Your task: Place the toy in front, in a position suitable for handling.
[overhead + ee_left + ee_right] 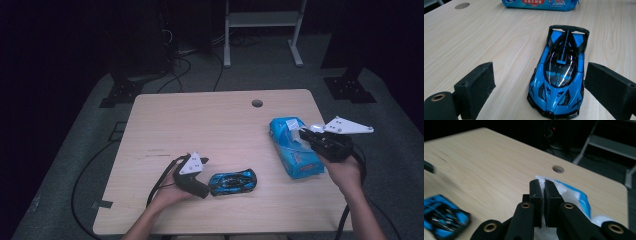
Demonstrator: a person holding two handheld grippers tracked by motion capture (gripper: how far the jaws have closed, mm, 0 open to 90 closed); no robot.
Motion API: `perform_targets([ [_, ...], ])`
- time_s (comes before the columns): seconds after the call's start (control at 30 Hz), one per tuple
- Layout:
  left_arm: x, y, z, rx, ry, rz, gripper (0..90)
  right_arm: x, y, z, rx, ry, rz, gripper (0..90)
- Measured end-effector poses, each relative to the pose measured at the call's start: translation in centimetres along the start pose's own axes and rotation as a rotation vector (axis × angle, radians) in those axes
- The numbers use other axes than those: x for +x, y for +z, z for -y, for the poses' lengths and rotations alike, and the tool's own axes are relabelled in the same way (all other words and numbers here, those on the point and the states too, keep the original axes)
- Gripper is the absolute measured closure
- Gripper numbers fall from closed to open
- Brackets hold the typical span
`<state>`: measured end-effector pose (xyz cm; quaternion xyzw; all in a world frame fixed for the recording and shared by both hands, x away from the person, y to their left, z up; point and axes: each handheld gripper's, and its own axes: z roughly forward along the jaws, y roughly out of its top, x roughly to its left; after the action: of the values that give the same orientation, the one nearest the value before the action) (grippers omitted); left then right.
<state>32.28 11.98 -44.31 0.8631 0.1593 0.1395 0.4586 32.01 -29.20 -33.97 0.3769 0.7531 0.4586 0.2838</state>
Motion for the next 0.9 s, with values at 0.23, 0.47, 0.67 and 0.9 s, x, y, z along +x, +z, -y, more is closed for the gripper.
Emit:
perform_targets([
  [0.23, 0.0, 0.0, 0.3, 0.005, 0.000, 0.001, 8.6, 3.6, -1.5, -1.2, -0.039, -0.047, -0.127, 86.0],
  [0.47, 0.0, 0.2, 0.3, 0.009, 0.005, 0.014, 8.5, 6.9, -1.2, -0.5, -0.037, -0.059, -0.261, 86.0],
  [0.67, -0.1, 0.3, 0.4, 0.007, 0.008, 0.024, 8.4, 8.5, -0.4, -0.2, 0.000, -0.069, -0.352, 85.9],
  [0.9, 0.0, 0.2, 0.4, 0.003, 0.006, 0.027, 8.4, 9.8, 1.4, 0.0, 0.057, -0.083, -0.422, 85.8],
])
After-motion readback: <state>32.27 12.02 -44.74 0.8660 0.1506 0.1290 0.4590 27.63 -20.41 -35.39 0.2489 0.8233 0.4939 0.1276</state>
